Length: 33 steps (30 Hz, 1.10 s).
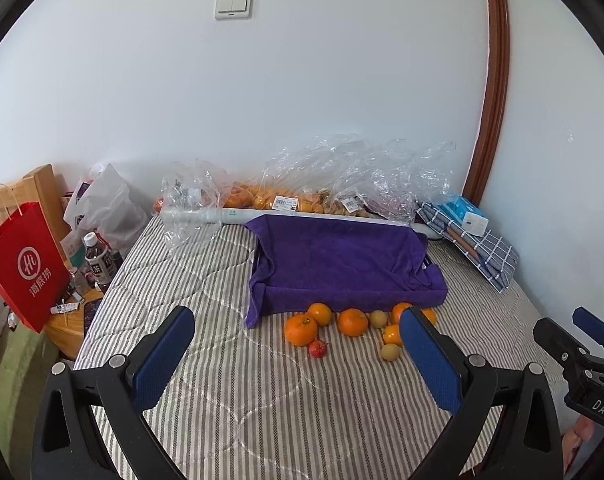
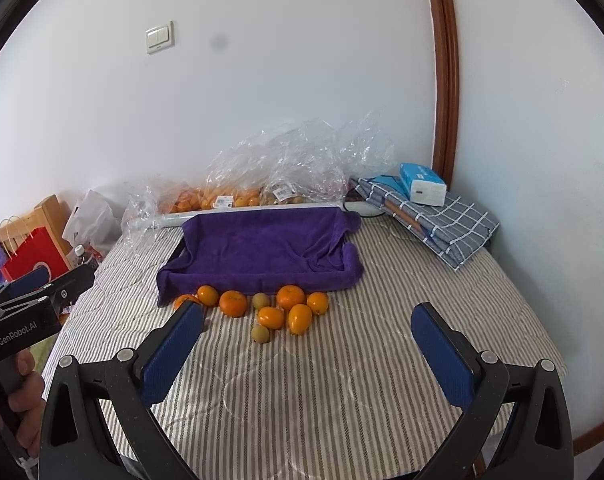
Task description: Organize fruits
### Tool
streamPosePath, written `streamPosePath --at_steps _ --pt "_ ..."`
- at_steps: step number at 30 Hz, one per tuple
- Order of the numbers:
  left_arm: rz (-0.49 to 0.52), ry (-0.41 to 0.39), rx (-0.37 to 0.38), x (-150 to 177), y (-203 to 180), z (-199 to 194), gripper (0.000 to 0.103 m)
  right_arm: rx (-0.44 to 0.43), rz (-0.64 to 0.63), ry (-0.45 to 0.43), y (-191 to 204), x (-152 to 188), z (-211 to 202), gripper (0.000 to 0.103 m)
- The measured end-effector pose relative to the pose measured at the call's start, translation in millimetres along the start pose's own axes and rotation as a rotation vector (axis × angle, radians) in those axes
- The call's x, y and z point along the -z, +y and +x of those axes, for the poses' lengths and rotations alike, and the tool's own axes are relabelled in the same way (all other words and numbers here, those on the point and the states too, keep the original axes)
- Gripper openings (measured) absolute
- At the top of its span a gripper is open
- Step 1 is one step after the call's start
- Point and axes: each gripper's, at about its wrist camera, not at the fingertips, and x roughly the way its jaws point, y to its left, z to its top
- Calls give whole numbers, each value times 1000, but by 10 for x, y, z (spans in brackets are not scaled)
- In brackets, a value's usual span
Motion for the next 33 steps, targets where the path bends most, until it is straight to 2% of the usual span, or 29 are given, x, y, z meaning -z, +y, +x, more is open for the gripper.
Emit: streamPosePath --at_steps 4,9,12,18,23,26,31,33 --pt "-10 14 -15 5 71 156 103 30 -6 15 8 1 205 103" --pt "-15 34 -24 31 174 411 102 3 14 62 -57 3 507 103" --pt "-26 52 -38 73 256 567 102 19 3 84 -79 35 701 103" --pt "-43 114 -12 119 423 885 101 14 -28 154 -114 148 1147 97" --pt "-68 184 -14 232 560 1192 100 14 -55 201 -110 287 1501 69" --pt "-58 205 -6 285 581 1320 100 -24 -31 252 -124 377 1711 57" --pt "-65 231 -7 367 614 1494 100 -64 23 280 -138 433 1998 45" --pt "-75 250 6 390 622 1562 100 -101 48 287 -124 426 2078 44"
